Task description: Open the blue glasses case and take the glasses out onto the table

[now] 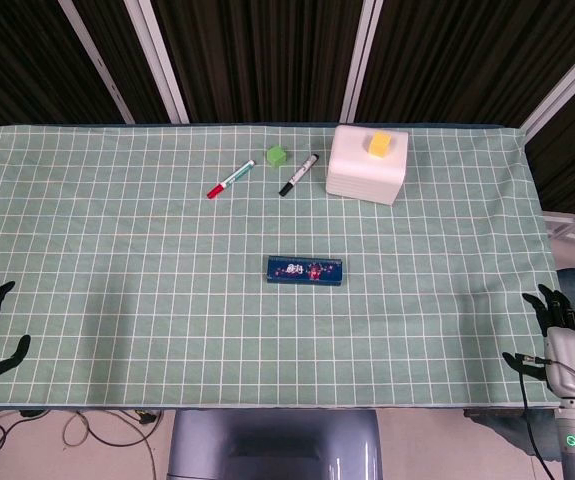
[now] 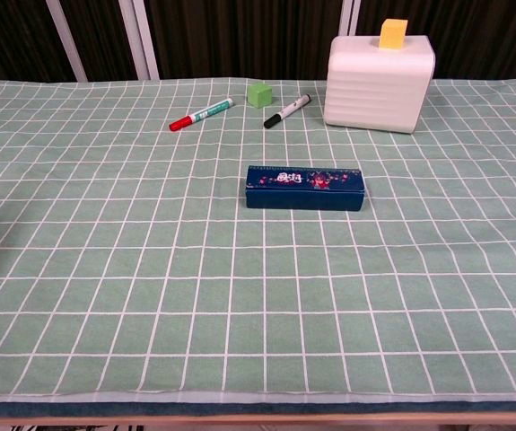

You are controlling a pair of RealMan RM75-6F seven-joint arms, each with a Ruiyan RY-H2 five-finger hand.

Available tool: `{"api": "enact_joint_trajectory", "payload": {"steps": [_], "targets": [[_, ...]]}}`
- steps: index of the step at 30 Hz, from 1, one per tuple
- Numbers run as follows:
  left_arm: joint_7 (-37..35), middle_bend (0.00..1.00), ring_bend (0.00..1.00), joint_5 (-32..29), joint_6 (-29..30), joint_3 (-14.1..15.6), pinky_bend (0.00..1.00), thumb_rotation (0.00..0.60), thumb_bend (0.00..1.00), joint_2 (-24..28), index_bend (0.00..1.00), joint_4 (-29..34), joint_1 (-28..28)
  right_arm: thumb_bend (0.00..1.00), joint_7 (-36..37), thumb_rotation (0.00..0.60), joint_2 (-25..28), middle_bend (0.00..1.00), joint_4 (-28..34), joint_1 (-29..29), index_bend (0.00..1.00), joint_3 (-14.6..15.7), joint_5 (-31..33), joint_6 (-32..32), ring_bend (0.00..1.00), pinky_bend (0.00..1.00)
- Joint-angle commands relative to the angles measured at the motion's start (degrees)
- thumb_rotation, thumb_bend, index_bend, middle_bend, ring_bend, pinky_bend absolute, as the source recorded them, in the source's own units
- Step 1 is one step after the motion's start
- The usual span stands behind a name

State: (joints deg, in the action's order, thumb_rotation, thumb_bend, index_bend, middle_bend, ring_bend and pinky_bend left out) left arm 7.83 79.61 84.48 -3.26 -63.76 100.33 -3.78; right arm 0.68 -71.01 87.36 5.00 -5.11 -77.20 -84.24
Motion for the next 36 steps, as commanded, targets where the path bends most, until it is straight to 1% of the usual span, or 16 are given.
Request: {"api": "enact_joint_trajectory", "payload": {"steps": [1, 18, 24, 32, 36], "targets": [[0.04, 0.00, 0.00, -0.21, -0.10, -0.03, 0.00, 0.600, 0.32, -0.01, 0.10, -0.04, -0.01, 0.17, 0.00, 0.600, -0.03, 0.08, 0.13, -0.08, 0.17, -0.04, -0.29, -0.03, 0.00, 0.19], [-0.65, 0.00, 0.00, -0.38, -0.16, -0.21, 0.00, 0.600, 0.31, 0.30, 0.10, 0.23, 0.03, 0.17, 0.92, 0.600, 0.38, 0.08, 0.86, -0.60, 0.17, -0.44, -1.35, -0.05, 0.00, 0.19], [-1.20, 0.00, 0.00, -0.26, -0.12, -0.30, 0.00, 0.600, 0.31, 0.43, 0.10, 0.34, 0.02, 0.17, 2.74, 0.600, 0.60, 0.08, 1.22, -0.62, 0.17, -0.20, -2.34, 0.38, 0.00, 0.19], [-1.31, 0.00, 0.00, -0.11, -0.15, -0.20, 0.00, 0.600, 0.31, 0.47, 0.10, 0.39, 0.05, 0.17, 2.68, 0.600, 0.01, 0.08, 0.55, -0.73, 0.17, -0.14, -4.06, -0.71, 0.00, 0.19], [-1.50, 0.00, 0.00, 0.39, 0.03, -0.07, 0.00, 0.600, 0.31, 0.54, 0.10, 0.37, 0.09, 0.17, 2.16, 0.600, -0.21, 0.08, 1.43, -0.26, 0.17, -0.21, -4.80, -0.48, 0.00, 0.19]]}}
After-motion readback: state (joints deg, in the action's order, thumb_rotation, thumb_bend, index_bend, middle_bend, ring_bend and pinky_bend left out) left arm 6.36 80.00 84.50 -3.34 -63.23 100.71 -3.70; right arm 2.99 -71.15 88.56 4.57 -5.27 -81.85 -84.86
